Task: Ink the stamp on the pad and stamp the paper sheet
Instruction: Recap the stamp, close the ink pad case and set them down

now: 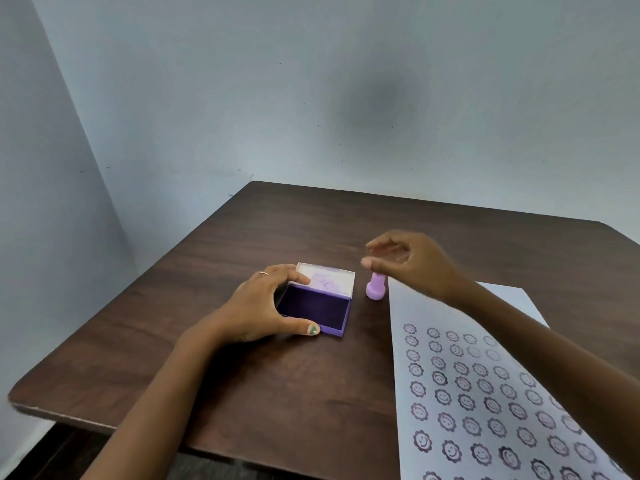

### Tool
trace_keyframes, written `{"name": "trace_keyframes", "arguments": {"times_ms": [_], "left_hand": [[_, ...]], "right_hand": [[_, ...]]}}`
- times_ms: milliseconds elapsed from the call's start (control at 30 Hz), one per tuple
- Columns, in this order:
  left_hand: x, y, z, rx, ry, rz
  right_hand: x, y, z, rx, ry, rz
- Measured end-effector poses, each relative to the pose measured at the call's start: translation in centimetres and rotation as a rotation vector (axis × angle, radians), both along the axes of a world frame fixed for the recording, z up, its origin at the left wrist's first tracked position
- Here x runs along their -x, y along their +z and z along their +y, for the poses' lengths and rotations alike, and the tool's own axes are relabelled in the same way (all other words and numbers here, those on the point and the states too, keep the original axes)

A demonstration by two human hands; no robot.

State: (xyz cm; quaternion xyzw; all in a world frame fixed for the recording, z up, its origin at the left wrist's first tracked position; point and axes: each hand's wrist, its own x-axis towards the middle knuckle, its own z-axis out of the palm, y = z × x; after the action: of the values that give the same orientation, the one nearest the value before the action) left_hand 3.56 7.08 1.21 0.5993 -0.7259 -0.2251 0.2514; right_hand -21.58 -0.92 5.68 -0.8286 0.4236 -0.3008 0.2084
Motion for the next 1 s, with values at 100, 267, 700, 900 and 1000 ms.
{"name": "trace_keyframes", "arguments": {"times_ms": [100,267,700,900,1000], "left_hand": [[0.1,0.0,0.1,-0.004,0.003,-0.016],[0.1,0.0,0.0,0.000,0.019,-0.024],[0.0,-0.1,-0.1,-0.003,0.058,-0.017],[0.2,0.1,0.0,-0.020,0.077,0.027],[0.2,-0.1,-0.1,-0.033,0.092,0.046]], "right_hand": [[-1.4,1.1,-0.9,-0.012,0.013,0.044],[-5.2,1.0,-2.4,-0.078,0.087,0.339],[-7.3,1.3,-2.8,-0.217,0.055,0.419],[-6.9,3.5,-1.8,-0.208,0.090,0.295],[-6.8,4.2,-0.7,-0.194,0.121,0.257]]}}
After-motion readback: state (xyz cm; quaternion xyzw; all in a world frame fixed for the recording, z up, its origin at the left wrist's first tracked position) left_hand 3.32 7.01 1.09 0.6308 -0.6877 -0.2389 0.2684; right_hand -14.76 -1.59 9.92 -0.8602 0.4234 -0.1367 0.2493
